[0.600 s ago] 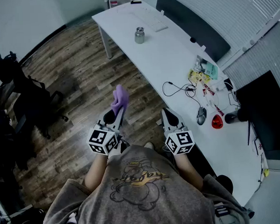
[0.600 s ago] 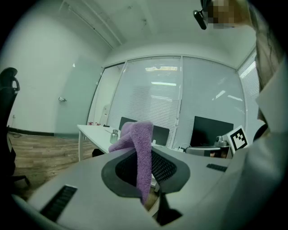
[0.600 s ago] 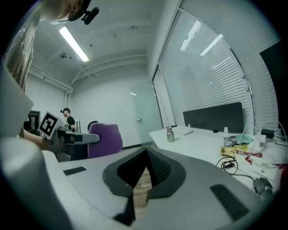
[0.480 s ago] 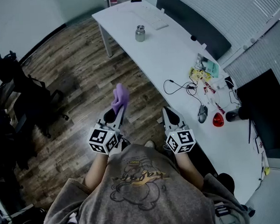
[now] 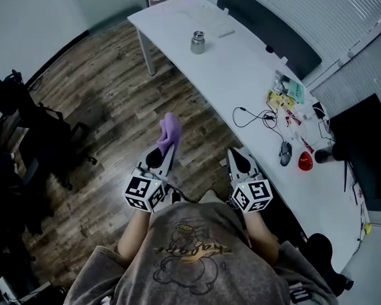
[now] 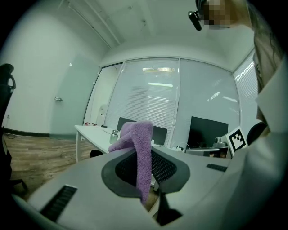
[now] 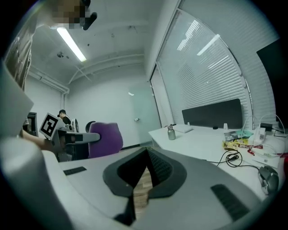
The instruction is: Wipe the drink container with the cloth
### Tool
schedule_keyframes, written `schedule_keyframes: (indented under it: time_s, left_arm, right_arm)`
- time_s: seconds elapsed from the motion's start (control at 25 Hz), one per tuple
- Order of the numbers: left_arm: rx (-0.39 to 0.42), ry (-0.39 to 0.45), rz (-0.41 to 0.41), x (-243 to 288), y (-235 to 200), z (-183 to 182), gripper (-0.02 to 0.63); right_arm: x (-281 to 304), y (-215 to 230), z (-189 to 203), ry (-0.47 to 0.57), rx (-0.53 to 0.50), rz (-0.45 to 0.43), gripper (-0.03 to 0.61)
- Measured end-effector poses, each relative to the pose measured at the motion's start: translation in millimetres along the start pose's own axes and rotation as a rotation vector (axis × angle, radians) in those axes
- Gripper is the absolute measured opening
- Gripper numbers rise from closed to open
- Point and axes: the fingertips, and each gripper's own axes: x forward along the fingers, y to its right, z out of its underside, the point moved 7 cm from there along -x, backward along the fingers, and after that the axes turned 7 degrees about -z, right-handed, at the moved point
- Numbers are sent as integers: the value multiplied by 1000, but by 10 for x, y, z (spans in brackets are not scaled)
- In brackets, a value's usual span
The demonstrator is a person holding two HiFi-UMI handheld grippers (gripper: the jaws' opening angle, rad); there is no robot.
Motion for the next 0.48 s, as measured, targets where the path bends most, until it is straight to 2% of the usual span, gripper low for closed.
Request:
schedule_keyframes:
  time_s: [0.28, 0.48]
  left_arm:
    - [-13, -3, 42, 22, -253, 49, 52]
    - [-15, -3, 64, 220, -375, 34, 52]
  right_arm:
    - [178, -162, 33, 3, -28, 29, -5]
    - [447, -69, -5, 3, -29, 29, -5]
